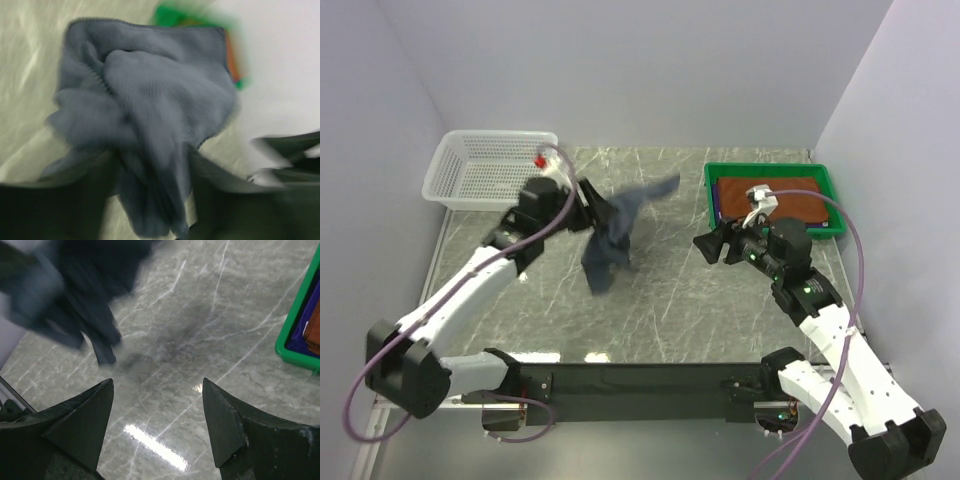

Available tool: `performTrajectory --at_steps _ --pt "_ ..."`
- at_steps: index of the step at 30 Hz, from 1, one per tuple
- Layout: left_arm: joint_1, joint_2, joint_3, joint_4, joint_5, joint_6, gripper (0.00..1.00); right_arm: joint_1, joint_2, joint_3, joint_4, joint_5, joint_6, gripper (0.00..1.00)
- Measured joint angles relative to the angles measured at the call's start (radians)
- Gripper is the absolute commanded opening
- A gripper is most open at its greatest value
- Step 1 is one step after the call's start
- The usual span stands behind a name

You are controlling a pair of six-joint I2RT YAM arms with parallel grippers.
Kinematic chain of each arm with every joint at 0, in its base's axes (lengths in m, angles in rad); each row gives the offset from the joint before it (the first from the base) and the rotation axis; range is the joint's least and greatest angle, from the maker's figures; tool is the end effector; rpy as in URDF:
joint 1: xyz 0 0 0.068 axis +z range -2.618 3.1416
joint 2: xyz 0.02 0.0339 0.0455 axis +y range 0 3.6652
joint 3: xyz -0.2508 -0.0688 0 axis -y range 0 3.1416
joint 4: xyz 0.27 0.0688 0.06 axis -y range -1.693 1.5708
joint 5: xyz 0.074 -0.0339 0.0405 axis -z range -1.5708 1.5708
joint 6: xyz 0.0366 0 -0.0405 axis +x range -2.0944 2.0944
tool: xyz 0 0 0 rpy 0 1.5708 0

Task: Fold and stack the towels
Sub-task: Move the towel to the center of the board, then flatten out the crumpled towel

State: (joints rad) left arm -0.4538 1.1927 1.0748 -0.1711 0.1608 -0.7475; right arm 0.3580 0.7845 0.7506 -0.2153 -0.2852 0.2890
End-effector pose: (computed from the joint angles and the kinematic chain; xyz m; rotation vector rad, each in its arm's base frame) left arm 0.2744 -0.1404 0.3430 -0.1712 1.9669 -0.9619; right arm 0.2026 0.0868 0.3146 -0.2713 1.8492 0.7118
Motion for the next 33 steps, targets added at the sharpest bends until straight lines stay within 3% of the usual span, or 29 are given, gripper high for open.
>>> performTrajectory --at_steps 3,6,10,19,33 --pt "-0.006 0.082 -0.137 -0.029 -0.029 0.002 0.87 0.008 0.038 -0.018 -0.004 0.0 -0.003 0.75" --pt "0.012 0.164 -0.18 -0.064 -0.058 0.005 0.88 0.037 0.119 -0.04 -0.012 0.005 -0.004 0.74" --pt "0.007 0.116 -0.244 -0.07 -0.069 0.012 0.86 0.106 0.241 -0.051 -0.026 0.048 -0.003 0.72" --pt "-0.246 -0.084 -0.377 -0.064 -0.221 0.023 0.78 0.155 0.491 -0.013 0.009 0.136 0.017 0.65" --pt "-0.291 0.042 -0.459 -0.032 -0.343 -0.033 0.76 0.27 0.835 0.177 0.153 0.085 0.045 0.63"
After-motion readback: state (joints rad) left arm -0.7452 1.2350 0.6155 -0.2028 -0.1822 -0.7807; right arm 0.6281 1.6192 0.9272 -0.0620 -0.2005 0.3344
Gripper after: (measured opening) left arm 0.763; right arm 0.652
